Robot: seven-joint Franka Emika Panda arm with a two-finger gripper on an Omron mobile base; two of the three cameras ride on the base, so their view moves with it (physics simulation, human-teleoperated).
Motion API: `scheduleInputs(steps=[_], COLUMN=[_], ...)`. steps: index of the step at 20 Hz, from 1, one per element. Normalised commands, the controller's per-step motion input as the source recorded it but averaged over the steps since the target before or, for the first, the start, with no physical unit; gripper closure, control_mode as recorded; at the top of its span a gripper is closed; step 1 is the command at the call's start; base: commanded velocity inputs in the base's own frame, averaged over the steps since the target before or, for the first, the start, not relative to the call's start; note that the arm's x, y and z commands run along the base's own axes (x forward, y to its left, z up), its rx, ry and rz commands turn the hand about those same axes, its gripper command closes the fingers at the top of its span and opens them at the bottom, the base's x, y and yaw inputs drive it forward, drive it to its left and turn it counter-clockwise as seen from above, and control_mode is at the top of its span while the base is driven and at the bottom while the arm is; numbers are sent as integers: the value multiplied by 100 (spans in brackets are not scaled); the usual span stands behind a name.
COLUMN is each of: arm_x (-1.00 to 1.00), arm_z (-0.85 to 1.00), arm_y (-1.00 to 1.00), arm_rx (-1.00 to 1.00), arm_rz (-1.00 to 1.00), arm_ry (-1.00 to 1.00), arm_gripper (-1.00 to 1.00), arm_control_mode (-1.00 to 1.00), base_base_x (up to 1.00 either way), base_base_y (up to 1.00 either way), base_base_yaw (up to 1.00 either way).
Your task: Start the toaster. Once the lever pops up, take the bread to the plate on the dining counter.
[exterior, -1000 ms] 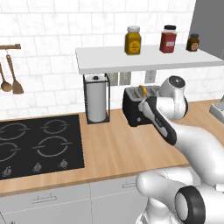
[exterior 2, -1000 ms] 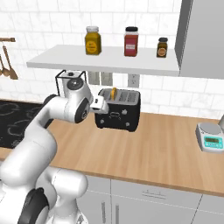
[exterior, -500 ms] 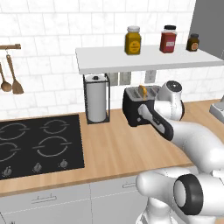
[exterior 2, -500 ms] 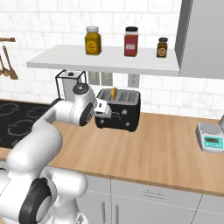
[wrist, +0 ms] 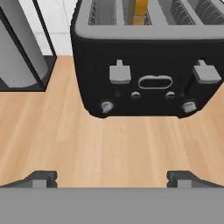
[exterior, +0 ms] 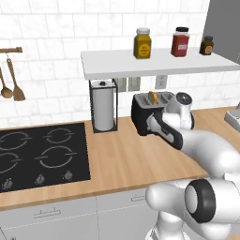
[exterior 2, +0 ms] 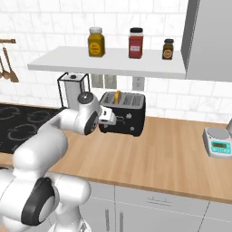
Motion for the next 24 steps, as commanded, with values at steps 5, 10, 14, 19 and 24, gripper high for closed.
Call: scheduleInputs(steps=[5,10,14,19,24], arm_x=[31,39,39,27,22], arm_z=[0,0,0,0,0], arm_y=[-4,-10,-22,-23,-16], arm_rx=[0,2,3,1,0], arm_rz=[0,0,0,0,0], arm_ry=[-1,0,0,0,0], arm_gripper=[-100,-100,-100,-100,-100], arm_control_mode=[-100,-100,-100,-100,-100], base_base_x=[0,0,0,0,0], base_base_y=[0,0,0,0,0], base_base_yaw=[0,0,0,0,0])
